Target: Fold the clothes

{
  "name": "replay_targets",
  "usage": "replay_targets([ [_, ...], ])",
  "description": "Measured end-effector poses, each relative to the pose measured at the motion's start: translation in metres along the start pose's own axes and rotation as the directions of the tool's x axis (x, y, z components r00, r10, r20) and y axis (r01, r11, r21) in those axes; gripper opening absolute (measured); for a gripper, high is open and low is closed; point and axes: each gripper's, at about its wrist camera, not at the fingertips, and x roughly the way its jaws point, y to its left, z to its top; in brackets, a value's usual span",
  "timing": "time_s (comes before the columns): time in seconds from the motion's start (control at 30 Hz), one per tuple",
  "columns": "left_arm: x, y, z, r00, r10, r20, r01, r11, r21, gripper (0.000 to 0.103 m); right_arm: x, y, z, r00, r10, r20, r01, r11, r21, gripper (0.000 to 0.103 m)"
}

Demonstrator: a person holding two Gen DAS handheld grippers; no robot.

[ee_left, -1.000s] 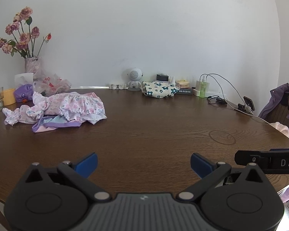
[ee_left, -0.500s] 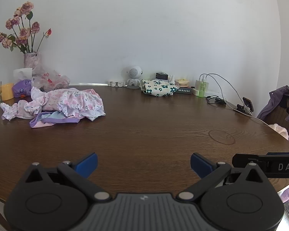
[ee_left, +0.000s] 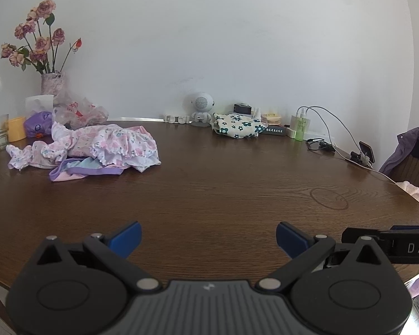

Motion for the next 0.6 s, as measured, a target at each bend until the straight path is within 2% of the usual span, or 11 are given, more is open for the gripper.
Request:
replay_targets([
  [0.6,-0.0034,0.0003,-0.0008,1.0,0.004,0.005,-0.004,1.0,0.003,0.103,-0.0001,0.0007,-0.0012,1.0,0.01,-0.006,-0.01,1.0,0.0,0.103],
])
